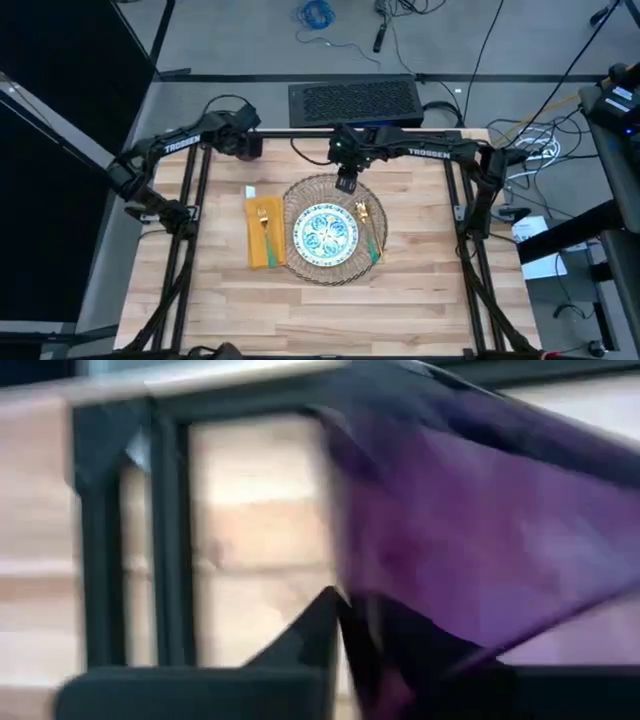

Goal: Set table place
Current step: Put the purple cup to the top right of the tablemat

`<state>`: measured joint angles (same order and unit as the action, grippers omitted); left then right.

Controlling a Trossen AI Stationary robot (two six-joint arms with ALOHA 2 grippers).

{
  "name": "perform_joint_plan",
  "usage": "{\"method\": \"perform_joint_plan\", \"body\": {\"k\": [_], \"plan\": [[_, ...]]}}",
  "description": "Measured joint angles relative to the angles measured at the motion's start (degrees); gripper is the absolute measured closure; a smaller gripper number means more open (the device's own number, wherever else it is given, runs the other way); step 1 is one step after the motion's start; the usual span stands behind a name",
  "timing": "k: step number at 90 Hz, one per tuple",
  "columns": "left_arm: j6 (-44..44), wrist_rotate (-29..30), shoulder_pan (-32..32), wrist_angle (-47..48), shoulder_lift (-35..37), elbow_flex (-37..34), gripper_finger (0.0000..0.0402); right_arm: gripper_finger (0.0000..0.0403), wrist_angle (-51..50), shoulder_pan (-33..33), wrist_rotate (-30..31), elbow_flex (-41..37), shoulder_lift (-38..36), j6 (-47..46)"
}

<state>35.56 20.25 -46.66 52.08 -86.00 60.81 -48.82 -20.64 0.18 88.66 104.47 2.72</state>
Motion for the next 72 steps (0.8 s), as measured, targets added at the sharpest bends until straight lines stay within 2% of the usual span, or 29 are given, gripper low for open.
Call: {"method": "perform_joint_plan", "body": {"k": [29, 46, 55, 72], "plan": [[-1.57, 0.20, 3.06, -0.16, -0.06, 2.99, 0.0401, 0.0397, -0.75, -0.44, 0.37, -0.02, -1.56, 0.30], [-5.83, -1.62, 6.49, -0.35, 0.58, 9.85, 0.0401, 0.0401, -9.52, -1.22, 6.10, -0.02, -5.49, 0.80], [-8.76, -3.05, 7.99, -0.14, 0.58, 14.58, 0.0401, 0.0402, -14.15, -1.90, 6.01, -0.02, -8.19, 0.39], [-12.84, -9.54, 9.45, 0.27, -2.38, 22.55, 0.0401, 0.0403, -22.91, -1.86, 5.94, -0.92, -14.67, -2.56]]}}
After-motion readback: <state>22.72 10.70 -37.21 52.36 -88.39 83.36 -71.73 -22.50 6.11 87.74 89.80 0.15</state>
